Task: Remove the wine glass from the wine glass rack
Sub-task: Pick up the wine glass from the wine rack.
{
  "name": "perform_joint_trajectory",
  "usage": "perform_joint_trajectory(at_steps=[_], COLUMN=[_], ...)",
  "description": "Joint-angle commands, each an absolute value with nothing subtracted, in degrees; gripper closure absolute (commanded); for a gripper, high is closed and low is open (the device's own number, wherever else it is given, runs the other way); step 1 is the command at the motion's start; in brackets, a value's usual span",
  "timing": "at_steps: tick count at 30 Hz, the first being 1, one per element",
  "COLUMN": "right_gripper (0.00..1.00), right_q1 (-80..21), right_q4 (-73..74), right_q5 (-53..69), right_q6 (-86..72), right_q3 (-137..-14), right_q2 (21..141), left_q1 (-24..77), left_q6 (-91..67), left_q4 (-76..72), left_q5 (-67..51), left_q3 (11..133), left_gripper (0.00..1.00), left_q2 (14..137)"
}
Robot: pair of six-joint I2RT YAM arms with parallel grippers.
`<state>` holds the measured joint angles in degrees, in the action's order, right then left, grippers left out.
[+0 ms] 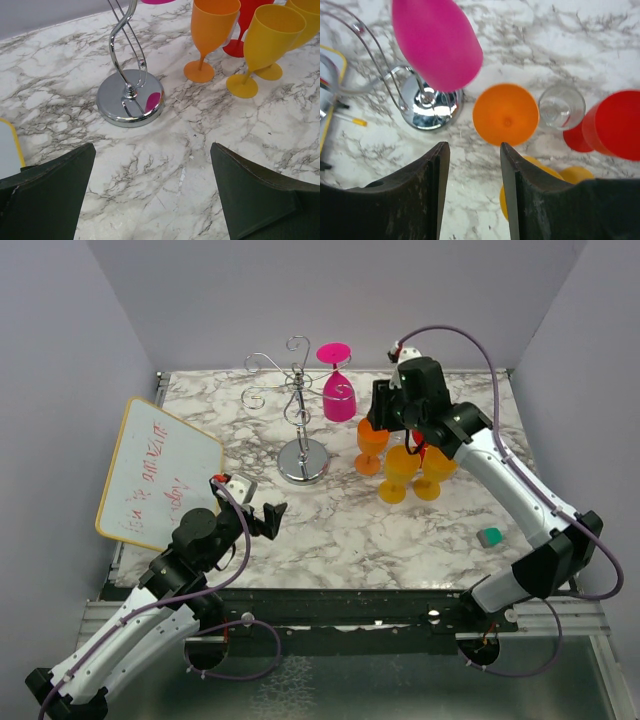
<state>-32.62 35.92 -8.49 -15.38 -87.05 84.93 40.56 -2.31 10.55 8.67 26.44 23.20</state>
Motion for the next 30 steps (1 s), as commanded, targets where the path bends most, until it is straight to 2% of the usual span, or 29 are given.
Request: perform_joint_trajectory(at_steps=[1, 4, 9, 14, 25, 30], right_gripper=[0.50, 0.49, 0.35, 0.27, 0.23, 0.23], right_q1=[-32.7, -32.7, -32.8, -32.7, -33.6, -36.4], right_q4=[36.3, 36.2, 35.9, 34.7, 39.5, 40.6], right_q5=[-7.2, -3.9, 4.0, 13.0, 17.8, 16.4], right_q6=[-11.1, -7.8, -2.4, 2.8, 5.5, 6.0], right_q3=[-95.8, -98.1, -96.9, -97.0, -111.3, -113.0], right_q2=[90.6, 91.8, 90.2, 88.7, 97.4, 98.7], left_q1=[40.3, 40.3, 40.3, 40.3, 40.1, 40.0], left_q6=[-1.8, -1.8, -1.7, -1.7, -2.0, -2.0], left_q4=[11.7, 11.7, 11.9, 11.8, 11.7, 11.8], left_q5=[10.1, 10.4, 10.6, 9.9, 9.8, 10.2], left_q3=[27.2, 27.2, 27.0, 27.2, 27.4, 27.4], left_gripper=[0.01, 0.01, 0.01, 0.01, 0.01, 0.01], left_q2=[22.9, 22.6, 22.2, 23.2, 23.3, 23.1])
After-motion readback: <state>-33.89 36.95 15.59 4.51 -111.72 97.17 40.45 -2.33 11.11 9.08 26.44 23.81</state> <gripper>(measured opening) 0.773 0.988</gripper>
